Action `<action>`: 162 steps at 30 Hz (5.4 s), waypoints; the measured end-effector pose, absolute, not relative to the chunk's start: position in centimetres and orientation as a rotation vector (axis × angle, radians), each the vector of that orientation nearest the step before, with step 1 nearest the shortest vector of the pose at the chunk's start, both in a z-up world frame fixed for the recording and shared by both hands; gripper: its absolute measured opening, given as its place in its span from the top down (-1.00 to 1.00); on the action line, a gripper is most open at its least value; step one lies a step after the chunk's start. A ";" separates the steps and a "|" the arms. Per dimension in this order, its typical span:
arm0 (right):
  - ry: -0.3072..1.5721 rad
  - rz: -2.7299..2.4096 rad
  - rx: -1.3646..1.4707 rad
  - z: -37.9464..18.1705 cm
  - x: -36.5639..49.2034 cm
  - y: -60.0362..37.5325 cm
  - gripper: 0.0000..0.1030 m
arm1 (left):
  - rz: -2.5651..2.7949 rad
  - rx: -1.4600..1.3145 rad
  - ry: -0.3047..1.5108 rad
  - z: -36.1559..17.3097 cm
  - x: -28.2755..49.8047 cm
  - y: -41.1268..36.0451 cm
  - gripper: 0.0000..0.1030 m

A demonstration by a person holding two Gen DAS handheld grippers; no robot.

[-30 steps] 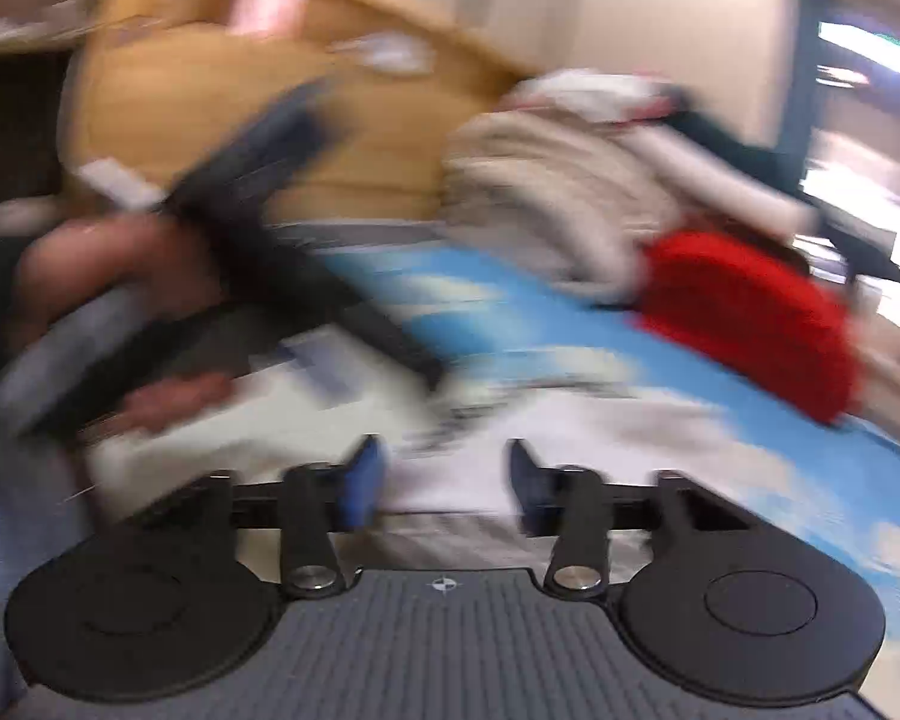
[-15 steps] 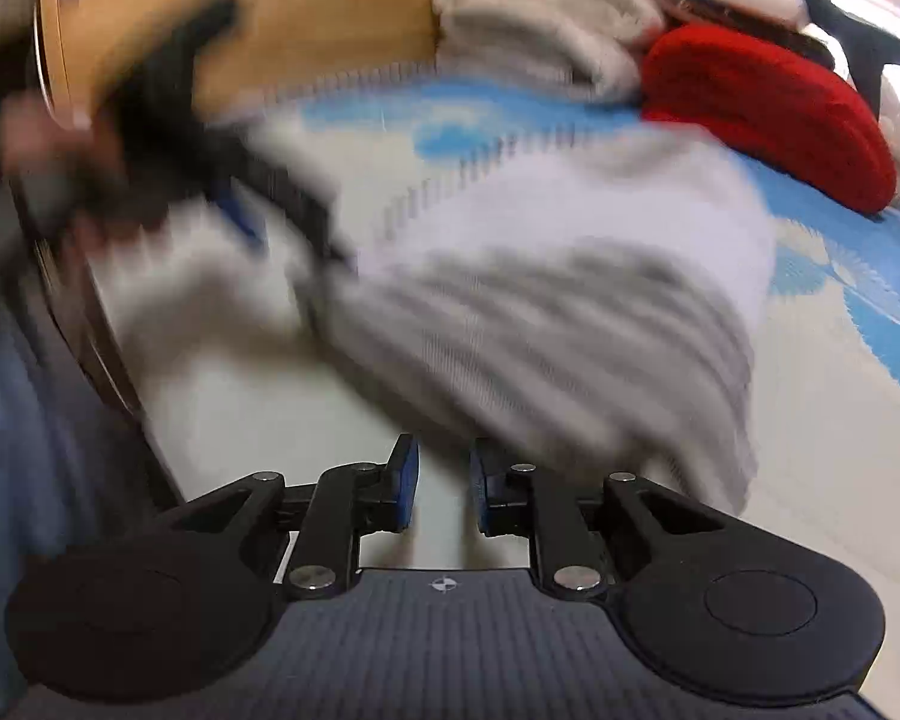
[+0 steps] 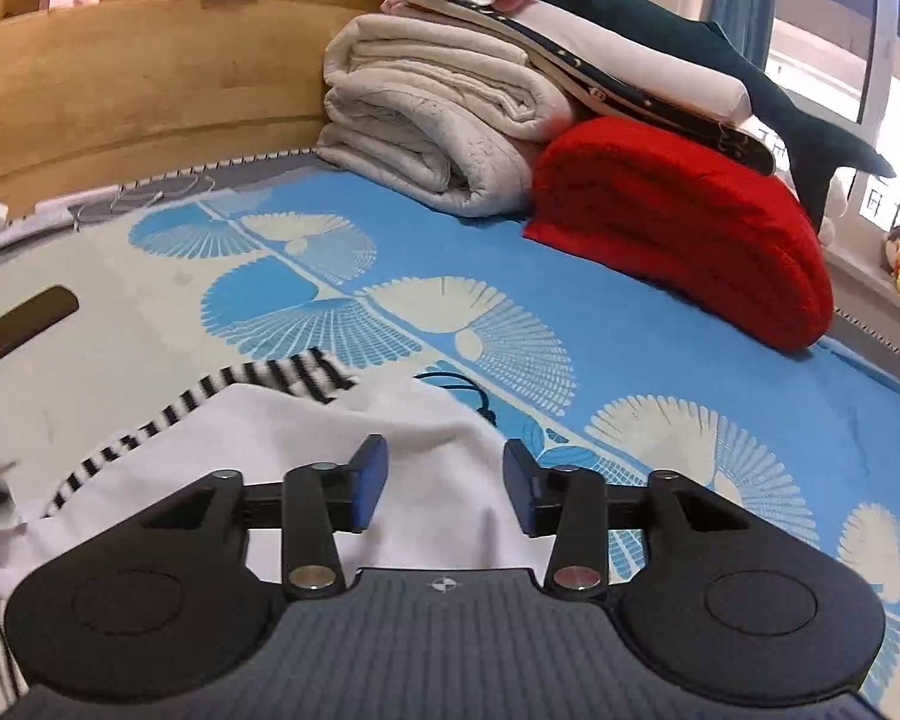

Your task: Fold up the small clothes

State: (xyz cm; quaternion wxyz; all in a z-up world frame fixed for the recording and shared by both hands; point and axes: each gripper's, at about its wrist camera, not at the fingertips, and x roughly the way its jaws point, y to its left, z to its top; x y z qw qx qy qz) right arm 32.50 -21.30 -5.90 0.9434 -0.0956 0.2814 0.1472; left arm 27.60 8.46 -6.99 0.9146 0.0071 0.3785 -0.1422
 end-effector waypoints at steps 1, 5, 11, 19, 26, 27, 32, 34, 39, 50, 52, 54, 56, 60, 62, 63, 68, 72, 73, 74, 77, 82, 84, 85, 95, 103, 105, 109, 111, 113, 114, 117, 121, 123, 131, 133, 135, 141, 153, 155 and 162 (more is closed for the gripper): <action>0.574 0.294 -0.174 -6.1 32.6 -22.1 0.09 | -0.303 -0.010 0.737 -6.0 28.4 8.6 -0.99; 0.548 0.340 -0.087 -6.6 33.0 -23.9 0.09 | -0.369 0.007 0.710 -4.0 34.0 5.6 -0.98; 0.579 0.463 -0.287 -10.1 38.4 -19.6 0.11 | -0.396 0.131 0.857 -9.5 37.0 0.7 -0.98; 0.673 0.286 -0.004 -10.2 42.5 -22.7 -0.20 | -0.341 0.159 0.933 -12.2 37.2 2.9 -0.99; 0.682 0.237 0.246 -6.0 33.0 -29.4 -0.54 | -0.151 0.019 0.880 -8.7 34.4 6.9 -0.99; 0.697 0.234 0.251 -5.8 31.7 -29.9 -0.62 | -0.125 -0.029 0.875 -8.1 33.6 7.2 -0.99; 0.864 0.295 0.377 -6.4 29.7 -32.4 -0.76 | -0.132 -0.398 0.920 -7.1 26.4 8.2 -0.99; 0.951 0.319 0.472 -7.4 30.3 -33.2 -0.76 | -0.150 -0.457 0.958 -7.8 23.7 7.7 -0.99; 0.994 0.342 0.540 -8.1 30.3 -32.3 -0.76 | -0.101 -0.411 0.969 -8.8 19.4 5.3 -0.99; 0.955 0.271 0.363 -6.7 27.6 -32.1 -0.75 | -0.288 -0.656 1.079 -8.9 18.3 -0.3 -0.99; 0.951 0.257 0.371 -6.9 26.9 -33.0 -0.75 | -0.283 -0.710 1.144 -10.1 19.5 -1.9 -0.99; 0.954 0.252 0.384 -7.3 26.5 -33.7 -0.75 | -0.210 -0.763 1.195 -11.9 20.7 -2.6 -0.75; 0.952 0.241 0.390 -7.6 26.1 -34.2 -0.74 | -0.194 -0.920 1.210 -14.2 21.0 -2.1 0.25; 0.952 0.268 0.375 -8.0 25.9 -34.8 -0.70 | -0.196 -0.854 1.113 -13.6 18.4 -2.3 0.69; 0.950 0.280 0.377 -8.2 26.1 -35.0 -0.69 | -0.192 -0.818 1.119 -13.7 17.4 -2.1 0.89; 0.950 0.287 0.380 -8.3 26.2 -35.0 -0.69 | -0.178 -0.801 1.133 -14.2 17.2 -1.9 0.89; 0.932 0.342 0.400 -8.2 27.7 -34.7 -0.69 | -0.134 -0.865 1.123 -15.5 15.2 0.3 0.46; 0.904 0.416 0.451 -7.7 31.8 -34.7 -0.85 | -0.048 -0.901 1.033 -13.4 14.2 1.9 -0.99; 0.915 0.417 0.460 -8.0 33.2 -34.6 -0.87 | -0.043 -0.941 1.007 -13.4 14.3 2.4 -0.99; 0.934 0.409 0.468 -8.3 34.7 -34.5 -0.87 | -0.072 -0.986 1.004 -13.7 14.8 2.8 -0.99; 1.027 0.356 0.453 -10.5 39.6 -33.4 -0.87 | -0.005 -1.073 1.050 -15.4 15.9 4.3 -0.99; 1.167 0.486 0.568 -14.9 45.3 -31.7 -0.75 | 0.098 -1.148 0.934 -16.3 15.6 6.8 0.15; 1.119 0.556 0.546 -14.3 45.7 -30.6 0.07 | 0.071 -1.120 0.948 -16.2 17.3 9.2 0.35; 1.092 0.563 0.476 -13.7 45.6 -29.9 0.28 | 0.076 -1.108 0.949 -16.1 18.4 9.6 0.37; 0.745 0.223 0.581 -11.8 37.8 -41.8 0.65 | -0.316 -0.458 1.021 -11.8 50.4 -1.4 0.43; 0.663 0.106 0.738 -15.8 31.5 -46.4 0.62 | -0.511 -0.254 1.067 -12.1 57.8 -13.7 0.37; 0.664 0.103 0.725 -15.9 31.5 -45.9 0.62 | -0.485 -0.261 1.049 -12.2 61.0 -13.2 0.30; 0.679 0.073 0.701 -15.8 30.7 -45.9 0.48 | -0.381 -0.305 0.960 -11.2 63.5 -11.2 -0.04; 0.689 0.024 0.677 -15.3 30.7 -45.7 0.13 | -0.354 -0.289 0.944 -9.8 62.5 -10.5 -0.26; 0.680 -0.022 0.596 -13.5 29.6 -45.2 -0.06 | -0.339 -0.213 0.920 -7.4 61.2 -10.3 -0.57; 0.678 -0.034 0.532 -12.1 28.8 -44.7 -0.13 | -0.341 -0.148 0.889 -6.0 59.5 -10.2 -0.65; 0.616 -0.081 0.393 -7.1 24.8 -42.3 -0.52 | -0.302 0.035 0.799 -1.8 53.2 -10.0 -0.94; 0.551 -0.172 0.335 -2.0 19.6 -38.1 -0.87 | -0.288 0.139 0.672 2.9 40.9 -9.1 -0.99; 0.533 -0.230 0.328 -0.9 17.5 -36.1 -0.98 | -0.272 0.108 0.648 3.5 34.2 -8.4 -0.99; 0.568 -0.376 0.258 -5.4 12.4 -29.7 -0.98 | -0.227 0.125 0.649 -2.4 20.1 -7.9 -0.99; 0.642 -0.320 0.174 -6.9 13.3 -28.9 -0.98 | -0.203 0.131 0.654 -4.4 19.8 -7.7 -0.99; 0.669 -0.295 0.150 -7.6 14.0 -28.8 -0.98 | -0.185 0.148 0.697 -5.5 20.2 -7.7 -0.99; 0.684 -0.311 0.107 -8.4 15.6 -28.8 -0.98 | -0.152 0.219 0.672 -6.9 21.6 -8.4 -0.99; 0.701 -0.322 0.098 -9.1 17.4 -28.5 -0.98 | -0.221 0.161 0.717 -7.1 23.5 -9.2 -0.99; 0.706 -0.320 0.102 -9.3 17.5 -28.4 -0.98 | -0.210 0.159 0.712 -7.0 23.4 -9.2 -0.99; 0.722 -0.310 0.102 -9.7 17.3 -28.0 -0.98 | -0.217 0.173 0.705 -7.0 23.1 -9.3 -0.99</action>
